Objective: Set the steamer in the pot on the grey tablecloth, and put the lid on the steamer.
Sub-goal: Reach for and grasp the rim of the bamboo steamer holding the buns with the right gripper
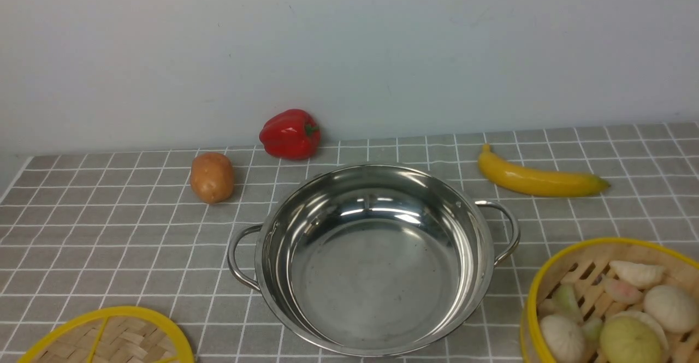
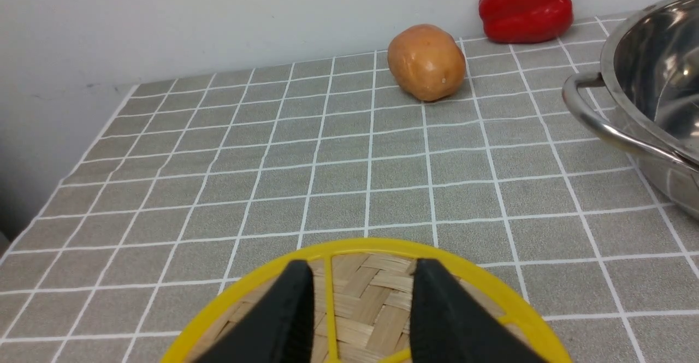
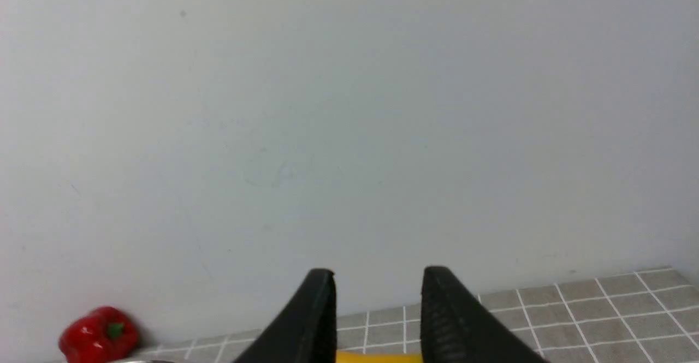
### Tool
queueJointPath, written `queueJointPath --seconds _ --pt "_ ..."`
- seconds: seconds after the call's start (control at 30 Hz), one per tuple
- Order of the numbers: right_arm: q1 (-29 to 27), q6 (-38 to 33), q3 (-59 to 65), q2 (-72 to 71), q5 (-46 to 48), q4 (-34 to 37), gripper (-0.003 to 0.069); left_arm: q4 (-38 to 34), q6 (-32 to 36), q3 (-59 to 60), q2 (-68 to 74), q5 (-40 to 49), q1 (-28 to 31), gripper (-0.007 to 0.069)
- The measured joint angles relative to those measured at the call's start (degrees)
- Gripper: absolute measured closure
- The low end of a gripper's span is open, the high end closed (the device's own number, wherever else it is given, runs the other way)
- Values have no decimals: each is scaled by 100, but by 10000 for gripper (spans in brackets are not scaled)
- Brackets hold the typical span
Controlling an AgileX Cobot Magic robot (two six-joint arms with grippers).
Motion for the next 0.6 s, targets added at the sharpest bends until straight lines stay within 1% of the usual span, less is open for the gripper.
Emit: queueJointPath --seconds 0.07,0.1,0.13,0.23,0.33,0.5,0.53,0.6 --pt "0 5 -287 -3 319 120 419 0 0 0 0 0 0 382" --pt "0 5 -593 -10 654 381 419 0 0 0 0 0 0 382" --pt "0 5 -729 -10 758 508 419 0 0 0 0 0 0 382" --pt "0 5 -906 -10 862 865 419 0 0 0 0 0 0 382" --pt "0 5 -945 -10 1011 1026 419 0 0 0 0 0 0 382" --pt "53 -115 -1201 135 2475 1112 419 0 0 0 0 0 0 382" --pt "65 -234 -1337 362 3106 1112 419 0 0 0 0 0 0 382" --pt "65 -407 -1530 778 3887 987 419 0 0 0 0 0 0 382"
